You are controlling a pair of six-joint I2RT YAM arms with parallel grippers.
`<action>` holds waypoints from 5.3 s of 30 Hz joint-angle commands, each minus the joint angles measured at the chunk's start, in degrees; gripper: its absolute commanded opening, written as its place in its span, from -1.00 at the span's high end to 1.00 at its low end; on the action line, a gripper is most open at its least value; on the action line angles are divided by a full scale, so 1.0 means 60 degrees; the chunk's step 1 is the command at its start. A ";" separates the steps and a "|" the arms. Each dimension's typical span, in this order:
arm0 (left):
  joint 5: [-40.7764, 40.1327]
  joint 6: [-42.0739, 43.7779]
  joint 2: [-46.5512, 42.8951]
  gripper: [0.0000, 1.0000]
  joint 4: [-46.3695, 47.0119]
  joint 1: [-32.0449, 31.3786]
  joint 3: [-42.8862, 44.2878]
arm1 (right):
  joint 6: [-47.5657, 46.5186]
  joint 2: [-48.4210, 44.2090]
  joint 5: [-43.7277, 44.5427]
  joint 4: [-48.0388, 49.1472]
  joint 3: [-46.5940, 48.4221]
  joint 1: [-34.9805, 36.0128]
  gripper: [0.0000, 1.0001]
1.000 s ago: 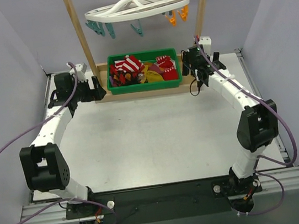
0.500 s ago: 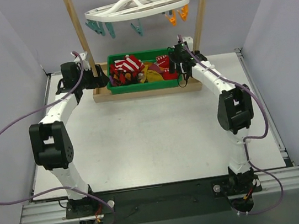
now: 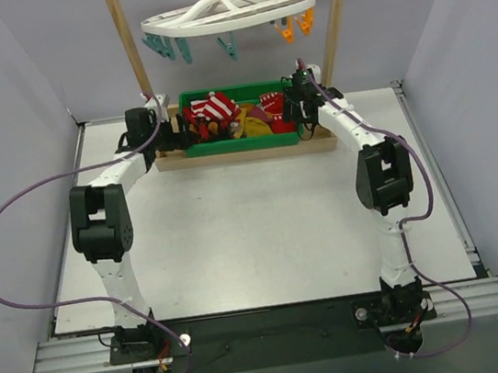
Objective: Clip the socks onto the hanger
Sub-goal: Move the bin to the center of the board, then move the clothesline to the center of the board.
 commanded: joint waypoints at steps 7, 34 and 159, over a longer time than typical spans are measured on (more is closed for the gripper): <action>-0.0349 0.0582 0.0749 -0.74 0.0916 -0.0227 0.0777 | 0.0094 0.0604 -0.0680 -0.0317 0.0539 -0.0331 -0.12; 0.1687 0.0830 -0.3464 0.62 -0.0269 -0.0272 -0.3101 | 0.0021 -0.2776 -0.1179 0.0181 -0.3251 0.0399 1.00; 0.1819 0.0274 -0.4362 0.84 0.2703 0.0915 -0.3191 | -0.0405 -0.5929 0.0579 0.7256 -0.7340 -0.1797 0.32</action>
